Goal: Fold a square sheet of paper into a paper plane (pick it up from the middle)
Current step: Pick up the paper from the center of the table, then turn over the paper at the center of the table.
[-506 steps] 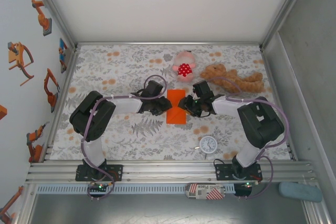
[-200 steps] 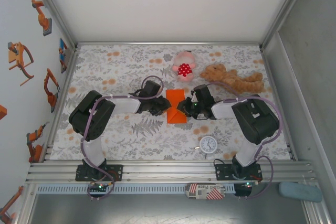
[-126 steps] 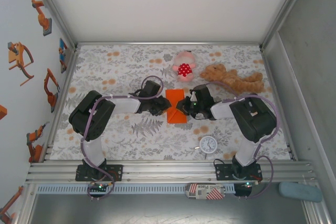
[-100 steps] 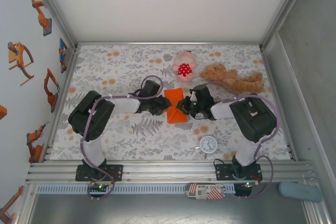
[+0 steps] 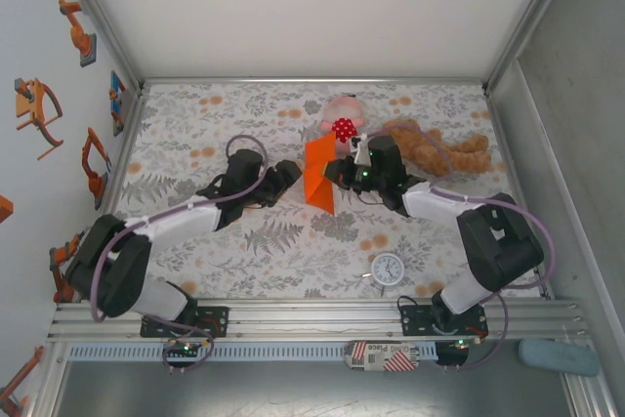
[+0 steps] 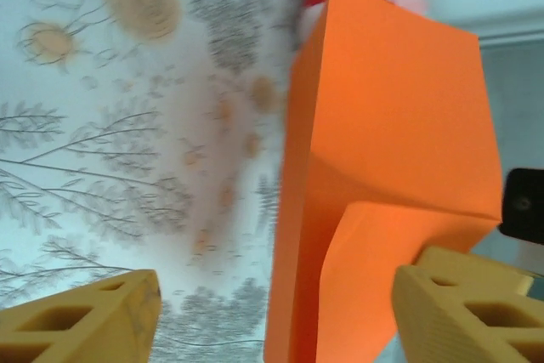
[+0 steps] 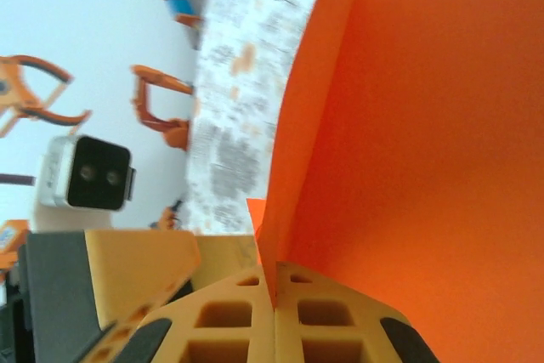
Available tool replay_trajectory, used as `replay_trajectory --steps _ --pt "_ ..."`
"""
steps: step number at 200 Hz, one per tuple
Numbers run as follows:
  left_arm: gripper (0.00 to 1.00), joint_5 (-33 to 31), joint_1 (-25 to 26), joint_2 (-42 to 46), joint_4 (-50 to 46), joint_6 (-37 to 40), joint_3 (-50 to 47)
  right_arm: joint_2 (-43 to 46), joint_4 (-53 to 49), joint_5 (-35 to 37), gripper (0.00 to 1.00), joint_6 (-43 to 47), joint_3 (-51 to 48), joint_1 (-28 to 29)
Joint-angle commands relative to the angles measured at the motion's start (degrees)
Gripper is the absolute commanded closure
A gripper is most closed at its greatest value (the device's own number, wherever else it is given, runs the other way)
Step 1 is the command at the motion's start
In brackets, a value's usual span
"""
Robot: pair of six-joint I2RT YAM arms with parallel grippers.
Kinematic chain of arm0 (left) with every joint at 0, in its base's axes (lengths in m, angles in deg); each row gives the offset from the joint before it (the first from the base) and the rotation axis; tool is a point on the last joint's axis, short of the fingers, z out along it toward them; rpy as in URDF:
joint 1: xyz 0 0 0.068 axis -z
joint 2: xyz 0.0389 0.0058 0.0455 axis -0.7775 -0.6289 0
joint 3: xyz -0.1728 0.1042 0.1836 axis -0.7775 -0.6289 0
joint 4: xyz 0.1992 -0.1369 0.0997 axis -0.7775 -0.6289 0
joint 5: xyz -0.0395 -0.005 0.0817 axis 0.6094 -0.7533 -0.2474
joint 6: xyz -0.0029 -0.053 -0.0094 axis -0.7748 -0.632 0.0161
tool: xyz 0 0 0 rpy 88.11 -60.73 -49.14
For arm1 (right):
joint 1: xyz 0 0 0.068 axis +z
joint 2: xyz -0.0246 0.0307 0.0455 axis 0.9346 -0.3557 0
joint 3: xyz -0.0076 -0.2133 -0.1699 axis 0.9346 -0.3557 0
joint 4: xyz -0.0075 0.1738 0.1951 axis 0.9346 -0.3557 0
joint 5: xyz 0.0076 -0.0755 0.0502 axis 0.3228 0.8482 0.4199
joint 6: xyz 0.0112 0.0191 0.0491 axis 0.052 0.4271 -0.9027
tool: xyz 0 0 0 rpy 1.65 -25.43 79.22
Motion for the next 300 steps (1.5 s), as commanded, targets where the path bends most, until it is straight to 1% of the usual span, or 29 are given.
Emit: replay_trajectory --steps 1,17,42,74,91,112,124,139,168,191,206,215,238,252,266,282,300 --pt "0.17 1.0 -0.1 5.4 10.3 0.8 -1.9 2.5 0.9 -4.4 1.00 0.9 3.8 -0.4" --pt "0.11 3.7 -0.1 6.6 14.8 -0.1 -2.1 3.0 2.3 -6.1 1.00 -0.8 5.6 -0.4" --pt "0.09 7.6 0.0 6.0 21.5 -1.4 -2.3 3.3 7.1 -8.7 1.00 -5.2 7.1 -0.5" --pt "0.10 9.6 0.1 5.1 24.0 -0.8 -1.9 3.9 11.6 -10.5 1.00 -9.5 7.3 -0.8" --pt "0.15 9.8 0.1 5.1 25.1 -0.6 -2.0 4.3 11.7 -10.9 1.00 -9.9 7.1 -1.1" --pt "0.25 10.4 0.1 5.2 26.1 -0.4 -2.1 4.6 11.7 -11.0 1.00 -10.2 6.8 -1.4" --pt "0.29 10.4 -0.1 5.2 26.8 -0.5 -2.3 4.6 11.8 -11.0 1.00 -10.3 6.7 -1.5" --pt "0.34 10.4 0.0 5.2 26.3 -0.4 -2.0 4.9 11.9 -11.1 1.00 -10.3 6.6 -1.7" --pt "0.48 10.3 0.0 5.1 25.4 -0.1 -1.8 4.9 12.1 -11.4 0.98 -10.2 6.4 -1.9" --pt "0.63 10.0 -0.1 5.1 24.7 0.3 -1.6 4.9 12.0 -11.5 0.96 -10.3 6.1 -2.0" --pt "0.75 9.6 -0.2 5.1 22.4 0.3 -0.8 5.0 11.8 -11.5 0.92 -10.3 5.8 -2.2" --pt "0.79 9.4 -0.3 5.1 20.7 0.5 -0.2 5.2 11.4 -11.5 0.89 -10.1 5.7 -2.5" --pt "0.86 8.2 -0.4 5.5 18.9 1.8 0.0 6.1 4.8 -9.9 0.77 -5.8 5.7 -3.8" --pt "0.89 6.8 -0.5 6.4 15.1 3.5 0.2 7.7 -3.4 -7.2 0.71 -0.9 6.0 -5.0" --pt "0.90 5.3 -0.6 7.4 10.4 6.0 0.9 10.1 -13.4 -2.6 0.62 5.2 7.3 -5.9" --pt "0.90 2.7 -0.6 8.8 0.8 10.6 3.0 12.9 -23.4 3.9 0.54 11.4 8.9 -6.5" --pt "0.90 -2.1 -0.4 10.0 -11.9 16.7 6.7 15.4 -30.5 10.4 0.50 15.6 9.9 -7.5"
